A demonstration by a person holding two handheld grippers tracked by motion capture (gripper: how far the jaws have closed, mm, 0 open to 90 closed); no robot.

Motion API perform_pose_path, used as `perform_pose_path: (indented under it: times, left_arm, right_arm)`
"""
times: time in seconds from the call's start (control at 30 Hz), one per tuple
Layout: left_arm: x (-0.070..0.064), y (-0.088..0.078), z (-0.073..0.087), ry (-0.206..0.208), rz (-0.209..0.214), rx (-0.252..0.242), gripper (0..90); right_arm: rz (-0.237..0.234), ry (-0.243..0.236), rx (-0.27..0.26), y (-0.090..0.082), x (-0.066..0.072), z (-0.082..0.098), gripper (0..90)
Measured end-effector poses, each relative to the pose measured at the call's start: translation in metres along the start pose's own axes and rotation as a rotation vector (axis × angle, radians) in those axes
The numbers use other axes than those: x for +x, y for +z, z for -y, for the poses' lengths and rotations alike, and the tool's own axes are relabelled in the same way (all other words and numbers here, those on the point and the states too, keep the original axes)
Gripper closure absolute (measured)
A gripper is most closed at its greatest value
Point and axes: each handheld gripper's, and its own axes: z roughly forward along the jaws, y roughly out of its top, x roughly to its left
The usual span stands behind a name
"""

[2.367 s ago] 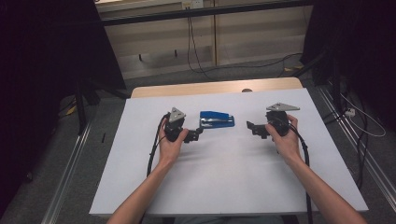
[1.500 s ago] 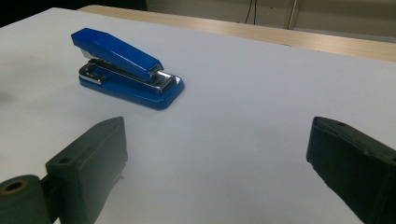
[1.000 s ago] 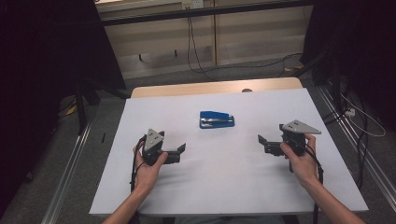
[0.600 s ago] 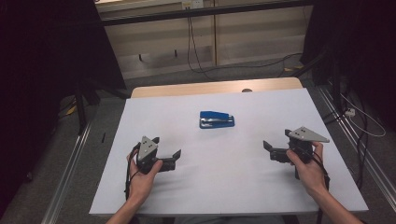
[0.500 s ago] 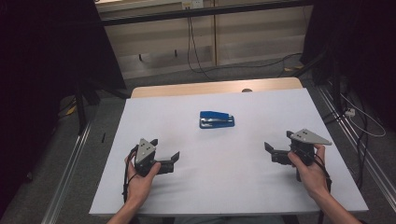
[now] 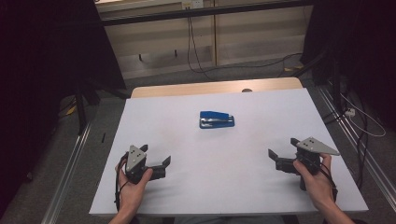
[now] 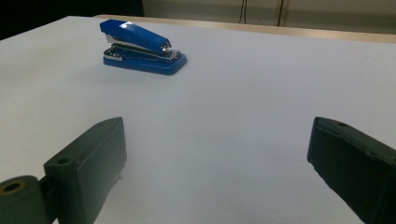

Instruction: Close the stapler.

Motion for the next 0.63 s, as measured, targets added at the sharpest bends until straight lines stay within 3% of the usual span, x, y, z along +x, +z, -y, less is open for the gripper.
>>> perform_pose_path:
  times: [0.13, 0.27, 0.37, 0.57, 0.63]
  left_arm:
    - [0.000, -0.001, 0.005, -0.016, 0.013, 0.023, 3.6]
    - [0.001, -0.002, 0.004, -0.020, 0.000, -0.008, 3.7]
    - [0.002, -0.002, 0.004, -0.040, 0.000, -0.012, 3.6]
    - [-0.002, 0.000, 0.002, 0.006, -0.014, 0.000, 3.6]
    - [-0.002, 0.003, 0.002, -0.014, 0.011, -0.004, 3.6]
  right_arm:
    - [0.004, 0.001, 0.000, -0.007, 0.000, 0.004, 4.6]
    - [0.040, -0.001, -0.024, -0.015, -0.004, 0.006, 4.2]
    - [0.036, 0.006, -0.023, -0.016, -0.004, 0.009, 4.1]
    - [0.015, 0.007, -0.033, -0.012, -0.004, 0.008, 2.7]
    - [0.012, 0.011, -0.026, -0.010, -0.004, 0.009, 2.4]
